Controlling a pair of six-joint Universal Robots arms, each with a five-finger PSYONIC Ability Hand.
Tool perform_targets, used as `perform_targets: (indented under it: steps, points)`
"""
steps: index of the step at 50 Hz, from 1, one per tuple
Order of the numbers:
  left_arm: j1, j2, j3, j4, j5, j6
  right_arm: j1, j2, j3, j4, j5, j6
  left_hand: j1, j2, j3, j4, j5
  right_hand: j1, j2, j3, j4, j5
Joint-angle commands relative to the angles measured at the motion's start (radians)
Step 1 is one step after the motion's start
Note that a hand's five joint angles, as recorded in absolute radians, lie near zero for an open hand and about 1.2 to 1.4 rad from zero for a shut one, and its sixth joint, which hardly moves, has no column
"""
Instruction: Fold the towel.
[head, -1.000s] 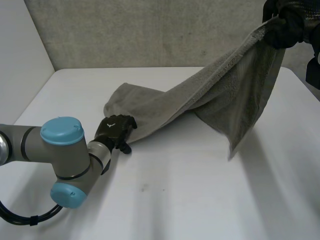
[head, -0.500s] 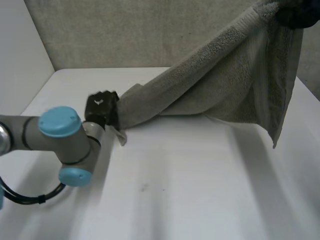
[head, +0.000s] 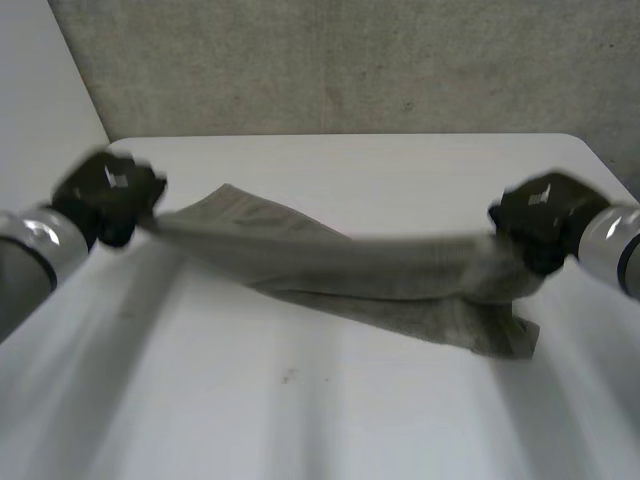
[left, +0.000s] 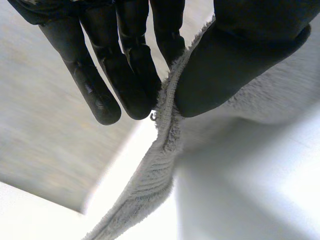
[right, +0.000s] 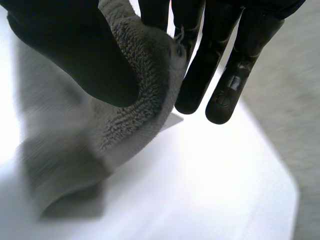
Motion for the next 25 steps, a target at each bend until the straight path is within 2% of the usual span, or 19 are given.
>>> perform_targets:
  steps: [1, 4, 6, 8, 11, 12, 13, 14, 15, 16, 17, 18, 19, 20, 21, 22, 23, 24, 25]
  points:
    - [0.011, -0.127, -0.027, -0.252, 0.001, 0.175, 0.009, 0.095, 0.065, 0.067, 0.04, -0.159, 0.224, 0.179, 0.181, 0.179, 0.194, 0.42, 0.218, 0.208, 0.199, 0.244]
    - [0.011, -0.187, -0.01, -0.23, -0.001, 0.197, 0.011, 0.152, 0.042, 0.064, 0.101, -0.173, 0.224, 0.179, 0.181, 0.179, 0.194, 0.42, 0.218, 0.208, 0.199, 0.244]
    - [0.002, -0.23, 0.047, -0.169, -0.005, 0.2, 0.015, 0.178, 0.002, 0.058, 0.129, -0.171, 0.224, 0.179, 0.181, 0.179, 0.194, 0.42, 0.218, 0.208, 0.199, 0.244]
    - [-0.008, -0.248, 0.088, -0.129, -0.008, 0.195, 0.052, 0.236, -0.119, 0.041, 0.172, -0.156, 0.224, 0.179, 0.181, 0.179, 0.194, 0.42, 0.218, 0.208, 0.199, 0.244]
    - [-0.027, -0.276, 0.192, -0.045, -0.013, 0.186, 0.077, 0.261, -0.192, 0.018, 0.182, -0.15, 0.224, 0.179, 0.181, 0.179, 0.194, 0.42, 0.218, 0.208, 0.199, 0.244]
    - [-0.028, -0.276, 0.193, -0.045, -0.013, 0.186, 0.089, 0.279, -0.268, -0.02, 0.193, -0.139, 0.224, 0.179, 0.181, 0.179, 0.194, 0.42, 0.218, 0.208, 0.199, 0.244]
    - [-0.052, -0.287, 0.261, 0.01, -0.013, 0.174, 0.095, 0.289, -0.35, -0.074, 0.208, -0.122, 0.224, 0.179, 0.181, 0.179, 0.194, 0.42, 0.218, 0.208, 0.199, 0.244]
    - [-0.079, -0.296, 0.336, 0.076, -0.016, 0.151, 0.095, 0.289, -0.351, -0.074, 0.209, -0.122, 0.224, 0.179, 0.181, 0.179, 0.194, 0.42, 0.218, 0.208, 0.199, 0.244]
    - [-0.08, -0.296, 0.337, 0.076, -0.016, 0.151, 0.1, 0.293, -0.438, -0.139, 0.224, -0.101, 0.224, 0.179, 0.181, 0.179, 0.194, 0.42, 0.218, 0.208, 0.199, 0.244]
    - [-0.101, -0.3, 0.419, 0.155, -0.03, 0.113, 0.103, 0.292, -0.521, -0.218, 0.245, -0.076, 0.224, 0.179, 0.181, 0.179, 0.194, 0.42, 0.218, 0.208, 0.199, 0.244]
    - [-0.113, -0.3, 0.5, 0.237, -0.051, 0.058, 0.103, 0.292, -0.521, -0.218, 0.245, -0.076, 0.224, 0.179, 0.181, 0.179, 0.194, 0.42, 0.218, 0.208, 0.199, 0.244]
    - [-0.114, -0.3, 0.501, 0.238, -0.051, 0.057, 0.106, 0.283, -0.585, -0.317, 0.262, -0.044, 0.224, 0.179, 0.181, 0.179, 0.194, 0.42, 0.218, 0.208, 0.199, 0.244]
    - [-0.12, -0.299, 0.577, 0.318, -0.076, -0.011, 0.106, 0.283, -0.586, -0.318, 0.262, -0.044, 0.224, 0.179, 0.181, 0.179, 0.194, 0.42, 0.218, 0.208, 0.199, 0.244]
    - [-0.12, -0.299, 0.578, 0.319, -0.076, -0.012, 0.11, 0.265, -0.625, -0.44, 0.274, -0.013, 0.224, 0.179, 0.181, 0.179, 0.194, 0.42, 0.218, 0.208, 0.199, 0.244]
    - [-0.121, -0.296, 0.643, 0.404, -0.103, -0.082, 0.109, 0.231, -0.629, -0.574, 0.278, 0.017, 0.224, 0.179, 0.181, 0.179, 0.194, 0.42, 0.218, 0.208, 0.199, 0.244]
    - [-0.121, -0.288, 0.689, 0.491, -0.141, -0.149, 0.109, 0.231, -0.629, -0.576, 0.278, 0.018, 0.224, 0.179, 0.181, 0.179, 0.194, 0.42, 0.218, 0.208, 0.199, 0.244]
    - [-0.121, -0.288, 0.69, 0.492, -0.142, -0.15, 0.109, 0.191, -0.604, -0.691, 0.281, 0.036, 0.224, 0.179, 0.181, 0.179, 0.194, 0.42, 0.218, 0.208, 0.199, 0.244]
    - [-0.123, -0.279, 0.722, 0.576, -0.19, -0.206, 0.109, 0.154, -0.568, -0.79, 0.282, 0.044, 0.224, 0.179, 0.181, 0.179, 0.194, 0.42, 0.218, 0.208, 0.199, 0.244]
    - [-0.121, -0.273, 0.74, 0.645, -0.235, -0.251, 0.109, 0.154, -0.567, -0.791, 0.282, 0.044, 0.224, 0.179, 0.181, 0.179, 0.194, 0.42, 0.218, 0.208, 0.199, 0.244]
